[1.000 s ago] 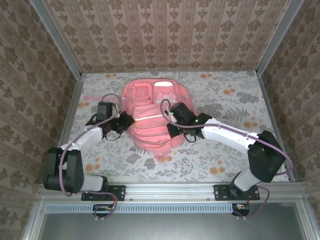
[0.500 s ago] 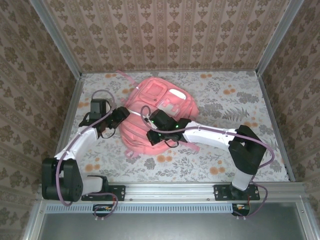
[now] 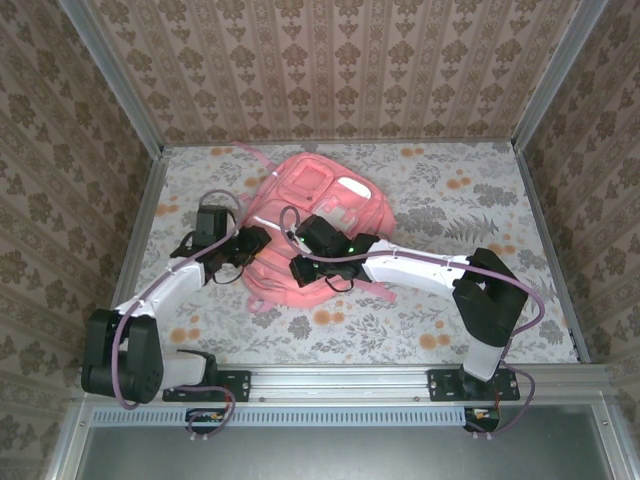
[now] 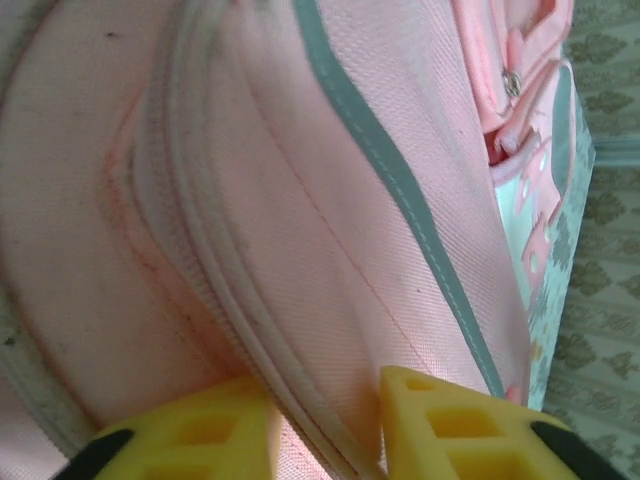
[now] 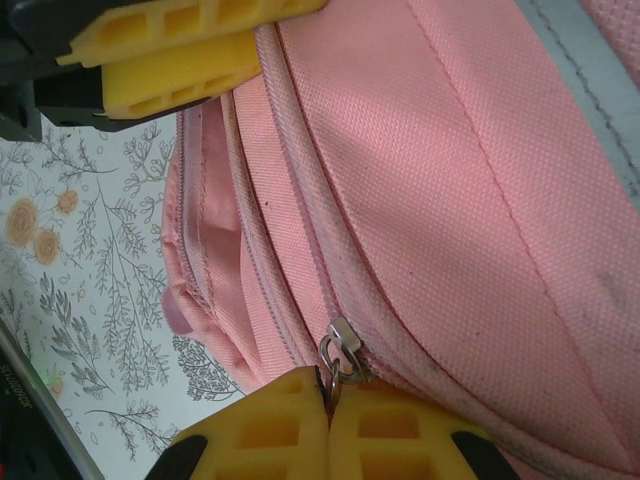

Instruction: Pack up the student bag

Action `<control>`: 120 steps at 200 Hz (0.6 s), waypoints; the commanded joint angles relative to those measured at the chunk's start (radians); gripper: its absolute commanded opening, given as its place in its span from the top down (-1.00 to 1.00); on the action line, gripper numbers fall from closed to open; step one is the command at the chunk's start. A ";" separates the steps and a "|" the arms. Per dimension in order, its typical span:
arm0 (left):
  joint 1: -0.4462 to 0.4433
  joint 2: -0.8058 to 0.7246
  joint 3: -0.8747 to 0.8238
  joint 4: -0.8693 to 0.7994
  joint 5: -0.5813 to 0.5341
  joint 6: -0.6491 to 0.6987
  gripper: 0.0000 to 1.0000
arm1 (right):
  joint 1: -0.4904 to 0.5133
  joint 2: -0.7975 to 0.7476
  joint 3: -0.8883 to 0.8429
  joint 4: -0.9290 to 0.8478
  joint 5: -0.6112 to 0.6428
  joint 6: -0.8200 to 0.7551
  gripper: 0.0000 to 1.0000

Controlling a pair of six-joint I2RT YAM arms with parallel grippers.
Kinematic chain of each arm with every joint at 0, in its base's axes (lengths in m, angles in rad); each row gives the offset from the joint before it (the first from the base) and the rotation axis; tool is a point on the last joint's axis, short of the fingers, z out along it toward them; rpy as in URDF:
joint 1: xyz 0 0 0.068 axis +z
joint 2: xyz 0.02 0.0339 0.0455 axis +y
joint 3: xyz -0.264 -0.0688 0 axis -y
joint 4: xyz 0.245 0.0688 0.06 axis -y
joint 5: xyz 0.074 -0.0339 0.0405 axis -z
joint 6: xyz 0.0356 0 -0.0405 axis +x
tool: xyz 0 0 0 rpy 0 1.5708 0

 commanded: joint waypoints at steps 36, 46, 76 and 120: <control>-0.008 0.000 -0.010 0.001 -0.057 0.044 0.97 | -0.030 -0.103 -0.076 -0.113 0.250 -0.061 1.00; -0.007 0.003 -0.012 0.002 -0.059 0.047 1.00 | -0.044 -0.133 -0.106 -0.117 0.258 -0.058 1.00; -0.008 0.003 -0.014 0.020 -0.056 0.038 1.00 | -0.092 -0.201 -0.166 -0.105 0.286 -0.021 1.00; -0.014 0.006 0.002 0.017 -0.036 0.050 1.00 | -0.165 -0.172 -0.132 -0.110 0.297 0.033 1.00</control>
